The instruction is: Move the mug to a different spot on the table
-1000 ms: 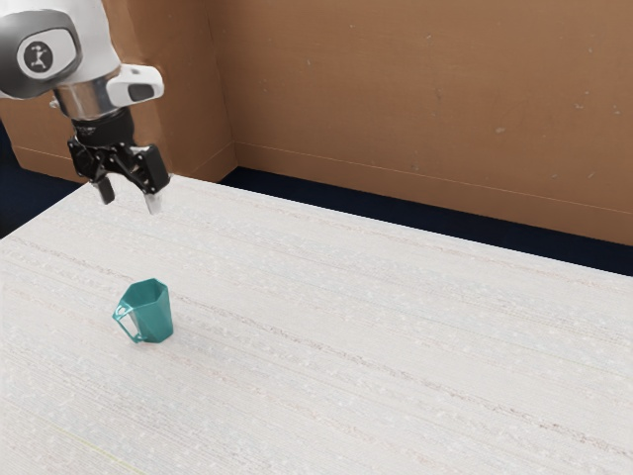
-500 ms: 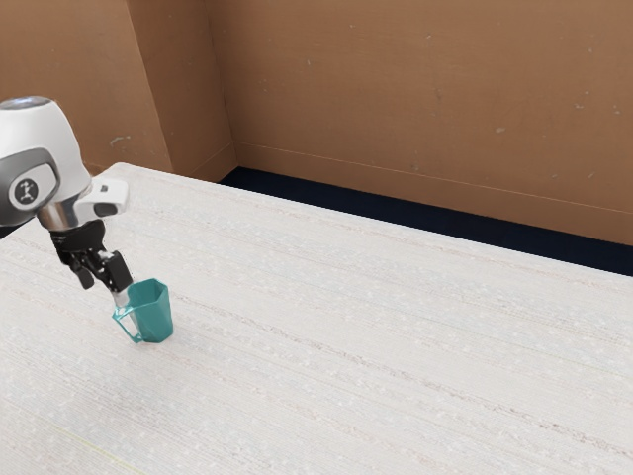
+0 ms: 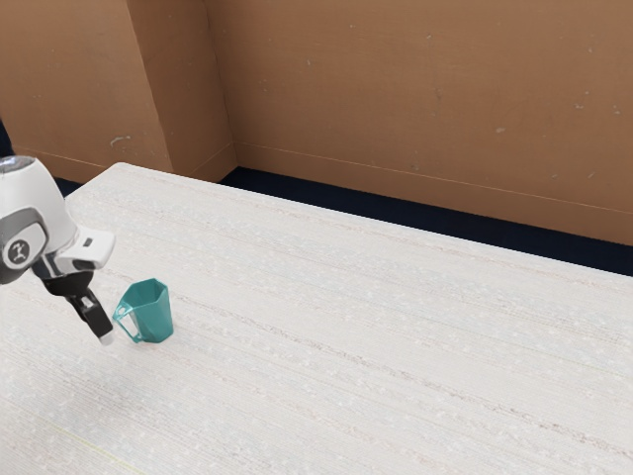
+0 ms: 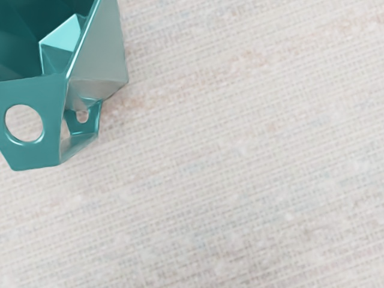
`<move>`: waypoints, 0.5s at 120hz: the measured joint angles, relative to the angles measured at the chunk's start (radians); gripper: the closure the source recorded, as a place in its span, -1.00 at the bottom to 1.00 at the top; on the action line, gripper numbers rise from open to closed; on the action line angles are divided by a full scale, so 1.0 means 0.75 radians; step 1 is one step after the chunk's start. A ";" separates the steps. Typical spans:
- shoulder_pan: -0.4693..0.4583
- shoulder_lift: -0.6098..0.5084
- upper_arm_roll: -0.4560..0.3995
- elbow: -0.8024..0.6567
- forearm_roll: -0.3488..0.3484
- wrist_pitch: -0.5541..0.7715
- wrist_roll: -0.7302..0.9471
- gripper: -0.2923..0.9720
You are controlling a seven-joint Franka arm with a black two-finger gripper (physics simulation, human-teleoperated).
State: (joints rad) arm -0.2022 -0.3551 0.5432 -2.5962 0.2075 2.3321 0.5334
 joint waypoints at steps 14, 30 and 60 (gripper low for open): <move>-0.004 0.078 0.003 -0.003 -0.008 0.068 0.035 -0.52; -0.009 0.125 0.006 0.006 -0.014 0.125 0.070 -0.52; -0.007 0.226 0.008 0.054 -0.080 0.166 0.118 -0.52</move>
State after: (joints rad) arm -0.2074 -0.1859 0.5489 -2.5554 0.1472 2.4568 0.6218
